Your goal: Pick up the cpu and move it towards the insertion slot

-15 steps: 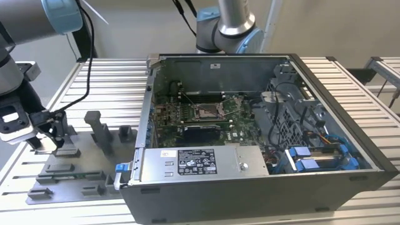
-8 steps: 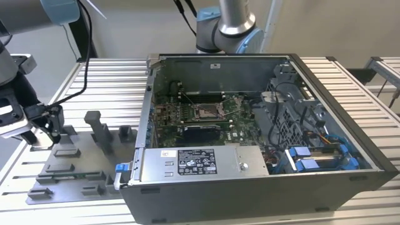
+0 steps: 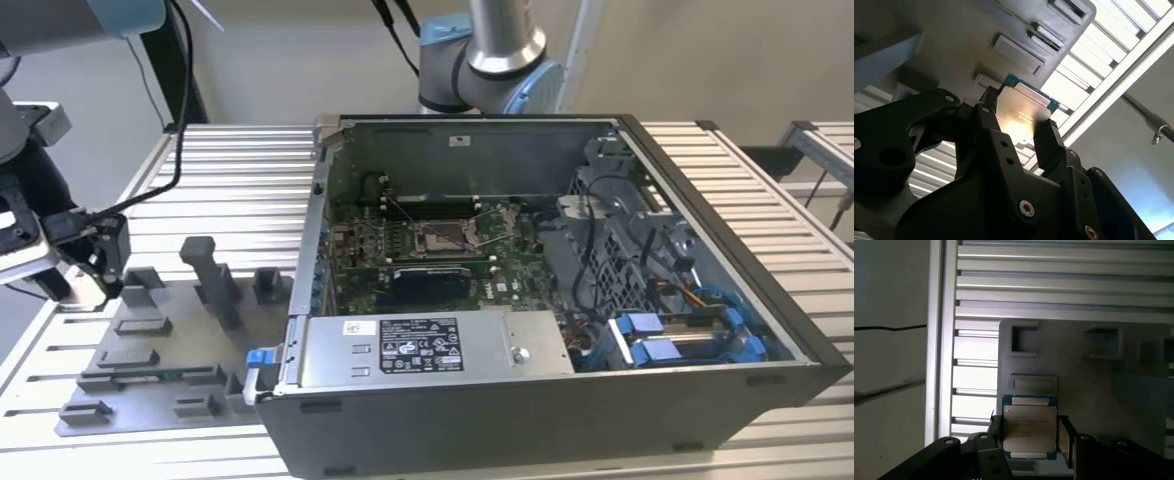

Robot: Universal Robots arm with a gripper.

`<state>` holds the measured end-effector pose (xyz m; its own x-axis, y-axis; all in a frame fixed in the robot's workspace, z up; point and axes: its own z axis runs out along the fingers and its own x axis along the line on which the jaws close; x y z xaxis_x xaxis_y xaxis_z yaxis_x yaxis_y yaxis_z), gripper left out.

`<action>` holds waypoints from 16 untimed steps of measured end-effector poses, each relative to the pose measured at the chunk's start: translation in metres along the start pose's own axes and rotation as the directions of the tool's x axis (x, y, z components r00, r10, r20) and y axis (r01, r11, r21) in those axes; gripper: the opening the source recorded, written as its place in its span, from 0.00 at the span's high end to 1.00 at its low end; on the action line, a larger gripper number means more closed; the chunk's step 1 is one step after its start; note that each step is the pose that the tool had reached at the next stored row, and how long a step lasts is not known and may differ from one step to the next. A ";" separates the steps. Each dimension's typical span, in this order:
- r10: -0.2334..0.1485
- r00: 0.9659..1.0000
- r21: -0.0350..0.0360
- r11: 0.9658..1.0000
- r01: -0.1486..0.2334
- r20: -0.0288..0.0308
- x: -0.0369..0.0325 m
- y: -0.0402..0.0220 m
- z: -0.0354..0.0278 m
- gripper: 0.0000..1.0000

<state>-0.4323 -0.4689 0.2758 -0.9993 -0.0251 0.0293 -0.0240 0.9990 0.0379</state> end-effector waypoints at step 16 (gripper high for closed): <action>0.000 1.000 0.000 1.000 0.000 0.009 0.0009 0.0011 -0.0287 1.00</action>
<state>-0.4324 -0.4689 0.3046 -0.9995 -0.0252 0.0204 -0.0244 0.9990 0.0378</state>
